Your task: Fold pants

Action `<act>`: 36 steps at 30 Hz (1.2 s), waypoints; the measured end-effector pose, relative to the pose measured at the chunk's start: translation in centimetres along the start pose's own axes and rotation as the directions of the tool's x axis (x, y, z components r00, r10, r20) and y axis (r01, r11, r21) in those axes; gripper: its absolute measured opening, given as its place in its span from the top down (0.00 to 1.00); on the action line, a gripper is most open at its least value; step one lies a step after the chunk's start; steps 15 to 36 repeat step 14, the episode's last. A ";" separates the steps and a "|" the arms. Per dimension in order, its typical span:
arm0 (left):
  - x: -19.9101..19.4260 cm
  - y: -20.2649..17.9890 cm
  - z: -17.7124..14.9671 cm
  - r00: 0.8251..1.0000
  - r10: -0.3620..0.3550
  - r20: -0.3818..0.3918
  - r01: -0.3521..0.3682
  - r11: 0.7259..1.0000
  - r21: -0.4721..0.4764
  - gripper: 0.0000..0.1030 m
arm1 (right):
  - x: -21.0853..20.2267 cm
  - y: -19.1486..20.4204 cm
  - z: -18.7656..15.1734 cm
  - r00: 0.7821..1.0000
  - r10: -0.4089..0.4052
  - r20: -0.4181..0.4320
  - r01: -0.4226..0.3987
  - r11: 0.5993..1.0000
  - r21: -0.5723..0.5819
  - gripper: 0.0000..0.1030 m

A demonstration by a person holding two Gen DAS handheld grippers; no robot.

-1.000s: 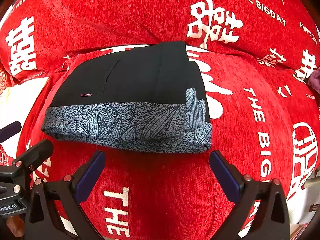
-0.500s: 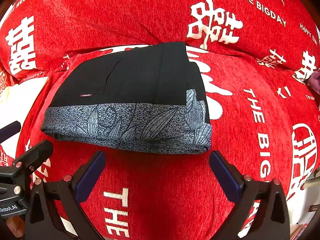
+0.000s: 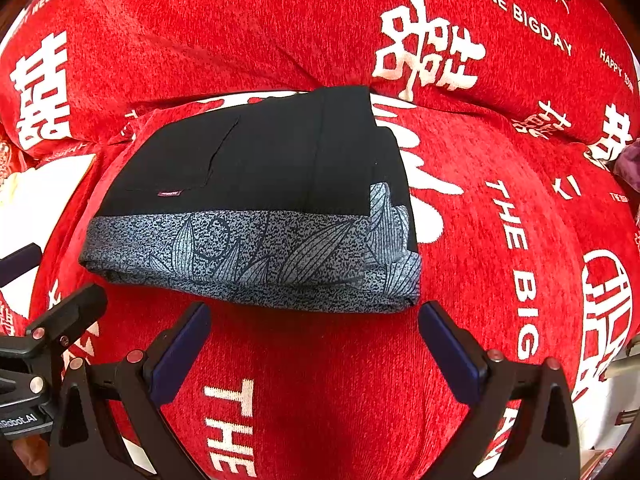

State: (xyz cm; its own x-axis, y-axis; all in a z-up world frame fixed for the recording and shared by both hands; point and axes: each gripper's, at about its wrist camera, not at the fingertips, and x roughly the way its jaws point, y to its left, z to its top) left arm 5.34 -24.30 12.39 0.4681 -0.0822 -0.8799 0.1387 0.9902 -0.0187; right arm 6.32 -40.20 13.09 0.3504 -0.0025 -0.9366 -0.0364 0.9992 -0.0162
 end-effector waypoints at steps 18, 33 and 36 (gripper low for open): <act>-0.2 0.1 -0.2 1.000 -0.012 0.010 0.012 1.000 0.001 0.00 | 0.1 -0.1 0.3 1.000 0.000 0.001 0.000 1.000 -0.007 0.00; -0.2 0.1 -0.2 1.000 -0.012 0.010 0.012 1.000 0.001 0.00 | 0.1 -0.1 0.3 1.000 0.000 0.001 0.000 1.000 -0.007 0.00; -0.2 0.1 -0.2 1.000 -0.012 0.010 0.012 1.000 0.001 0.00 | 0.1 -0.1 0.3 1.000 0.000 0.001 0.000 1.000 -0.007 0.00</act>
